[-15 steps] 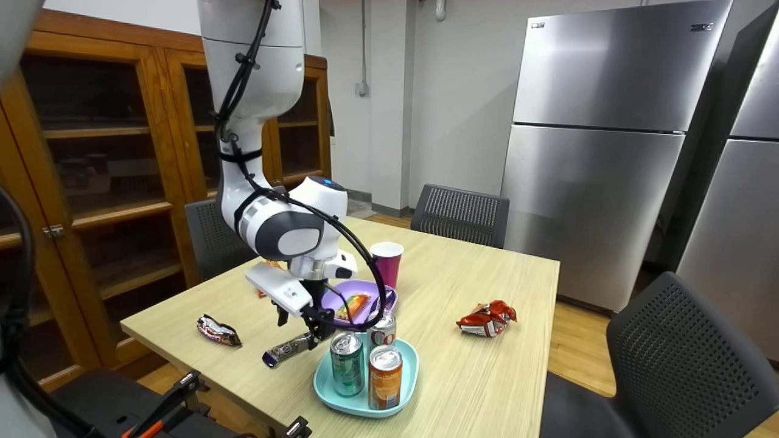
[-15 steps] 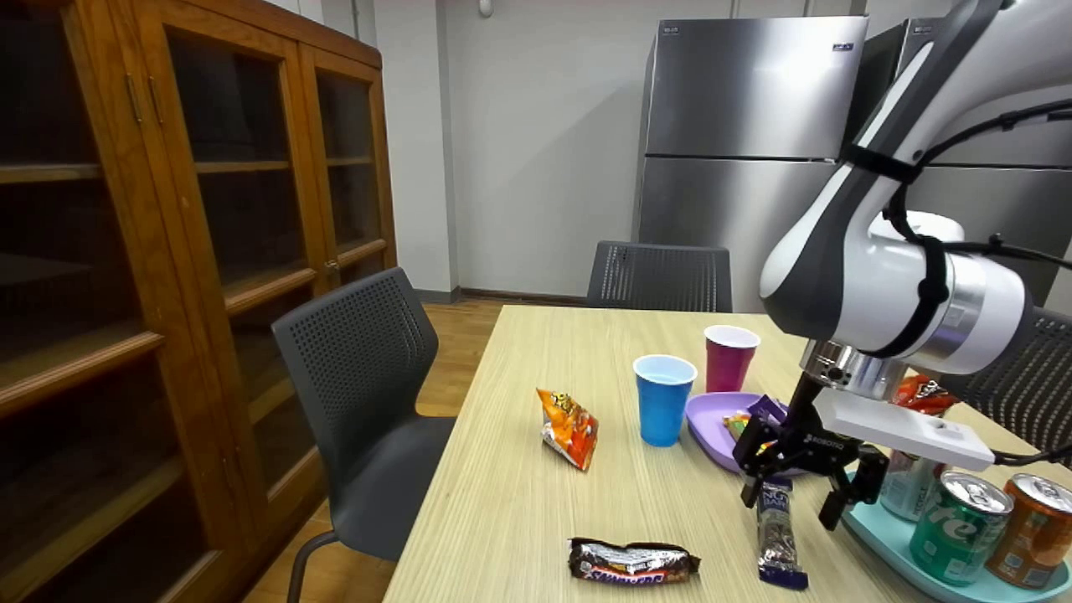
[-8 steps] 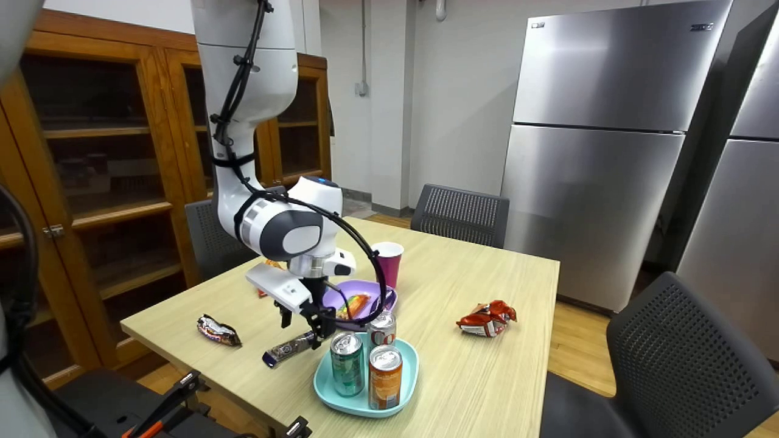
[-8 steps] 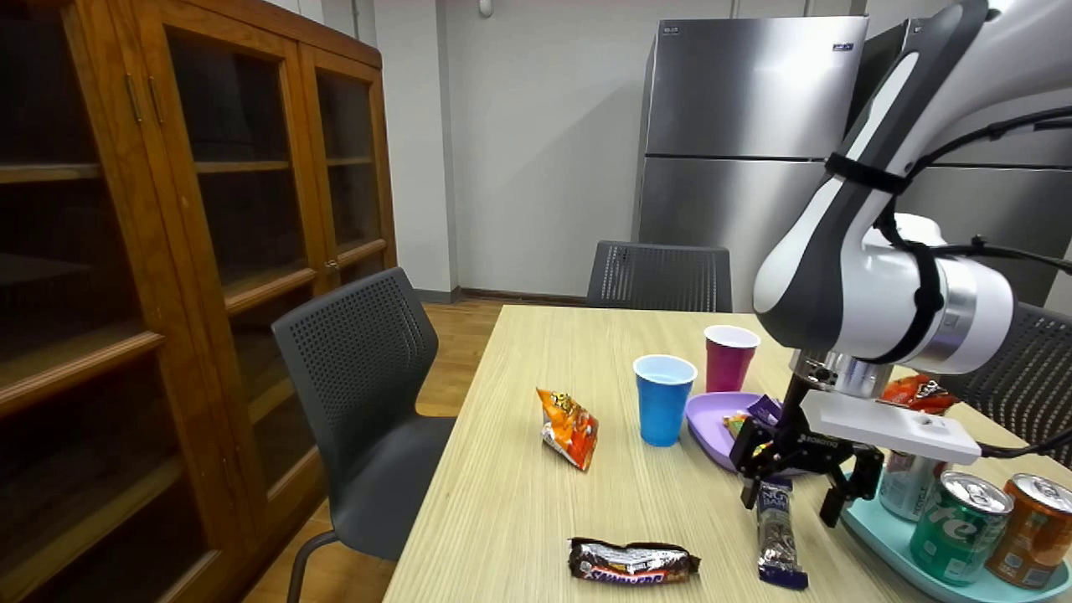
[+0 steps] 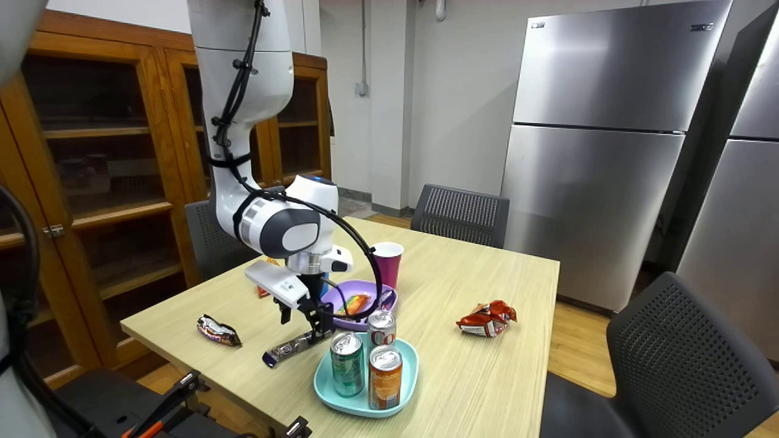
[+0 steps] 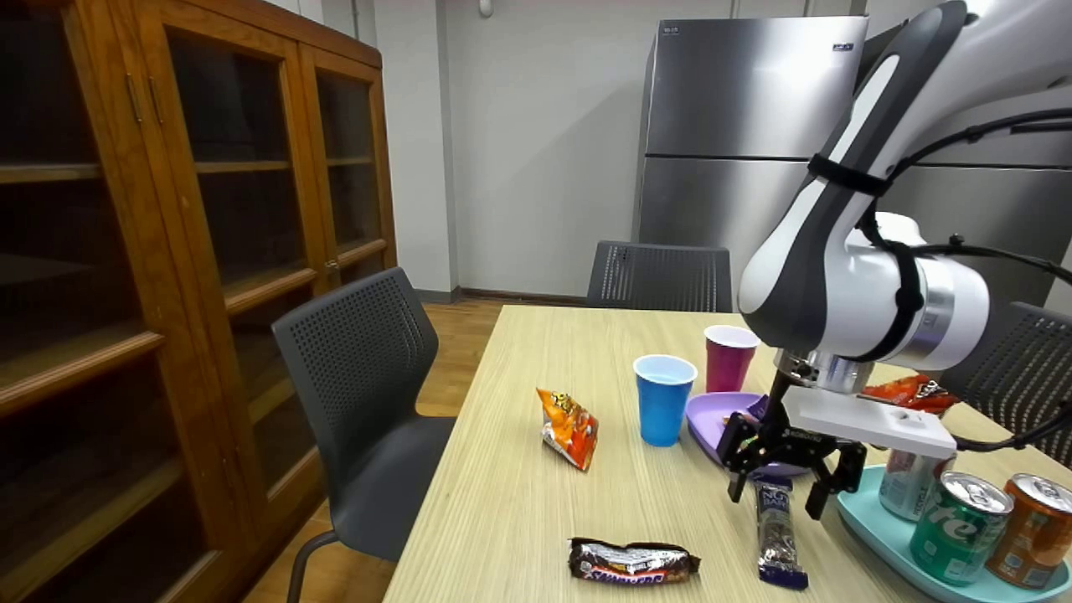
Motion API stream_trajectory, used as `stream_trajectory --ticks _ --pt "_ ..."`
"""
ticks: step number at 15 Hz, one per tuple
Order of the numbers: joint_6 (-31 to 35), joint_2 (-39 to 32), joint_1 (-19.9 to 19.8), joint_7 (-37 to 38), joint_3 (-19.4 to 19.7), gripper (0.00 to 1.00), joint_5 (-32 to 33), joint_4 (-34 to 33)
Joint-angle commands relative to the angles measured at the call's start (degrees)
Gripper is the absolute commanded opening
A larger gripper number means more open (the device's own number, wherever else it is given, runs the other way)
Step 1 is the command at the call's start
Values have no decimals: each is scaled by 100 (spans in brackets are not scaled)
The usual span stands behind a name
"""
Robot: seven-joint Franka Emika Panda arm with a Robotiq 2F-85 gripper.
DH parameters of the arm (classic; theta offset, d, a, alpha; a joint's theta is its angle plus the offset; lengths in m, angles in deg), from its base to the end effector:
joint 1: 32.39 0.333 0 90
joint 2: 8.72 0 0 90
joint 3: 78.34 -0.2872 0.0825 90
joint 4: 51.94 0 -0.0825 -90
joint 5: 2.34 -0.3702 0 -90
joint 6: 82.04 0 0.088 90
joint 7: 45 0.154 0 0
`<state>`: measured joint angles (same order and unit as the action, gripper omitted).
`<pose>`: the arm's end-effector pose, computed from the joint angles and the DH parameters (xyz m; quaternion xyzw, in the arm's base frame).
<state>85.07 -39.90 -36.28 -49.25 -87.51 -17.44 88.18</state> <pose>0.4315 0.0421 0.0247 -0.9955 0.0563 0.0386 0.0660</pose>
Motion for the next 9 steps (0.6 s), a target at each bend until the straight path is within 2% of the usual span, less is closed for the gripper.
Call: stream_trajectory --ticks 1,7,8,9 --pt "-25 -107 125 294 118 100 167 -137" --pt "-2 -194 183 366 181 100 183 -205" --pt "28 -202 188 339 181 75 204 -198" --pt "24 -211 190 340 179 74 207 -204"
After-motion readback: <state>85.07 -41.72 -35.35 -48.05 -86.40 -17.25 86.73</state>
